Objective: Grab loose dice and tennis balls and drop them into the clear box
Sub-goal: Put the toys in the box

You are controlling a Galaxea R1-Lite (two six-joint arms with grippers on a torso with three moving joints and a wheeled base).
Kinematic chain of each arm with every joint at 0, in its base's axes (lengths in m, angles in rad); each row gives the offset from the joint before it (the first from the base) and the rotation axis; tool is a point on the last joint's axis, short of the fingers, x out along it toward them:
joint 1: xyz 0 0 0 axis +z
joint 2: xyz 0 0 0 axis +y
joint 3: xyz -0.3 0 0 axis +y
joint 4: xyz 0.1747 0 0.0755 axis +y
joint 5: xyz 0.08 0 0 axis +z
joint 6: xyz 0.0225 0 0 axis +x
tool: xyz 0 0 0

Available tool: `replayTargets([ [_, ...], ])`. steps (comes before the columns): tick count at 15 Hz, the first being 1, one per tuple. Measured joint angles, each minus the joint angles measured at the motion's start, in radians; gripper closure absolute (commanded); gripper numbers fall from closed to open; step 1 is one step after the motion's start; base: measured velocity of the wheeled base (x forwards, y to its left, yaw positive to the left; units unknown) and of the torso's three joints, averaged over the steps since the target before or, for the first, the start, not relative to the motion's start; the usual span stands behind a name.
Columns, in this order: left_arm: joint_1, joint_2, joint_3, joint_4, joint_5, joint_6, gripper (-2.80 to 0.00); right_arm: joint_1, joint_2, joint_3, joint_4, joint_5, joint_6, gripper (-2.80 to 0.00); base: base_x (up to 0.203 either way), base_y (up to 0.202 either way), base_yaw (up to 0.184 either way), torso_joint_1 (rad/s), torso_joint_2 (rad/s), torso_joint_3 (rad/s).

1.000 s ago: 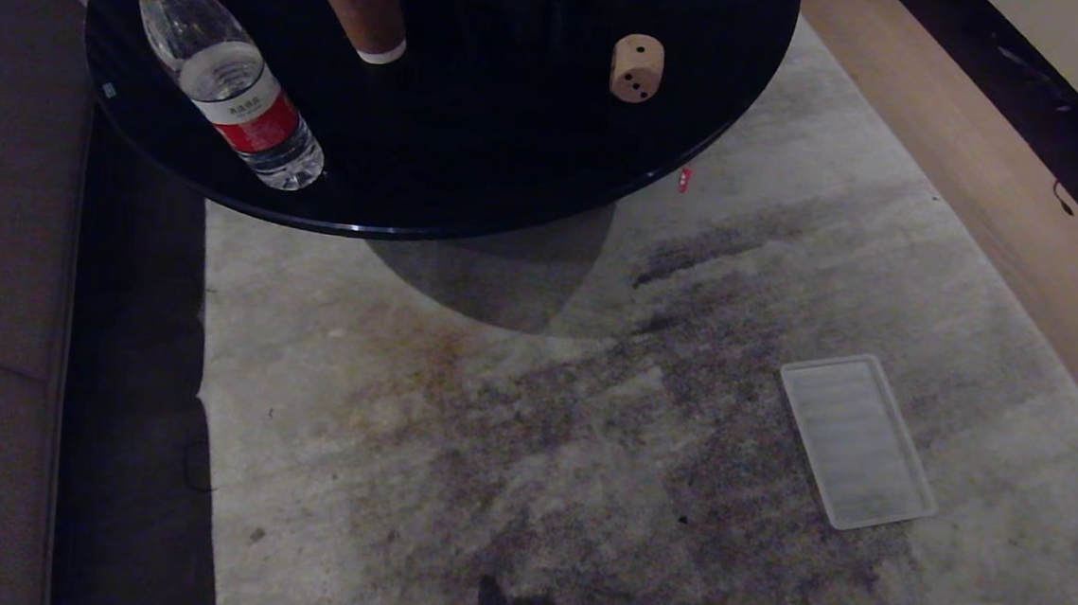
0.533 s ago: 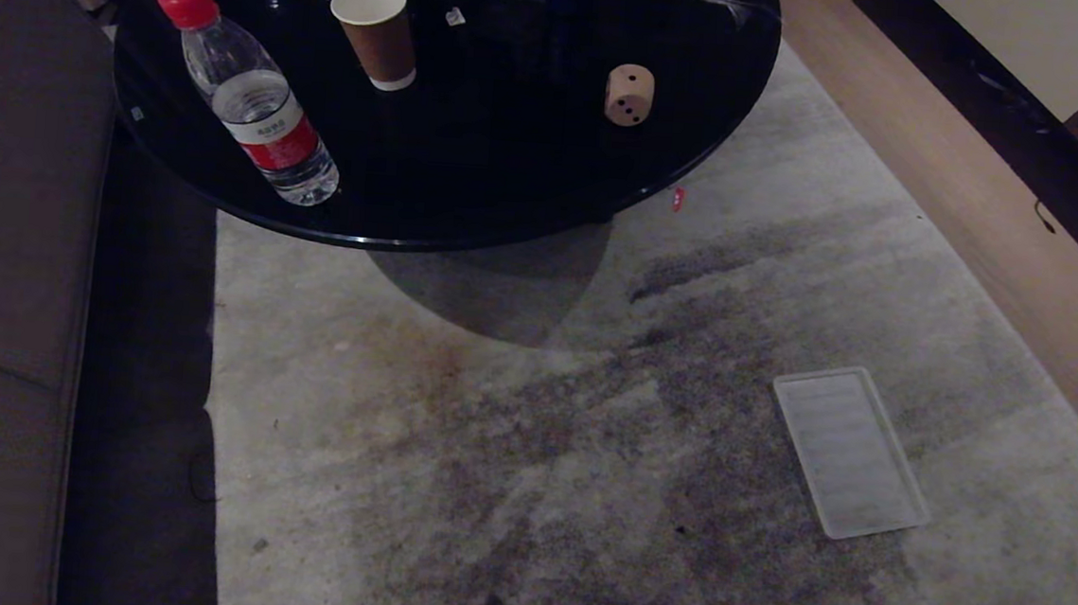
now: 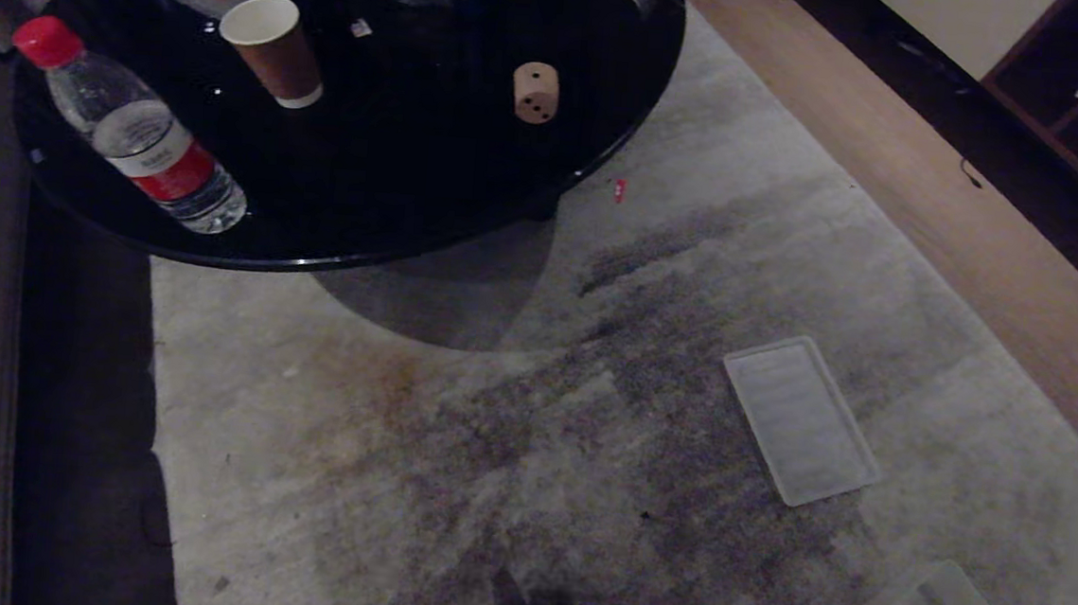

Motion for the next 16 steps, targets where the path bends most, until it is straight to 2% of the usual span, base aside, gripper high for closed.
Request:
replayTargets([
  [12, -0.001, 0.000, 0.000, 0.000, 0.001, 0.000, 0.00, 0.000, 0.000, 0.000, -0.001, -0.001, 0.003, 0.00, 0.001, 0.010, -0.161, 0.004, 0.00, 0.003],
  [16, 0.000, 0.000, 0.000, 0.000, 0.000, 0.000, 0.00, 0.000, 0.000, 0.000, 0.000, -0.001, 0.003, 0.00, -0.001, 0.002, -0.040, 0.002, 0.00, 0.000],
])
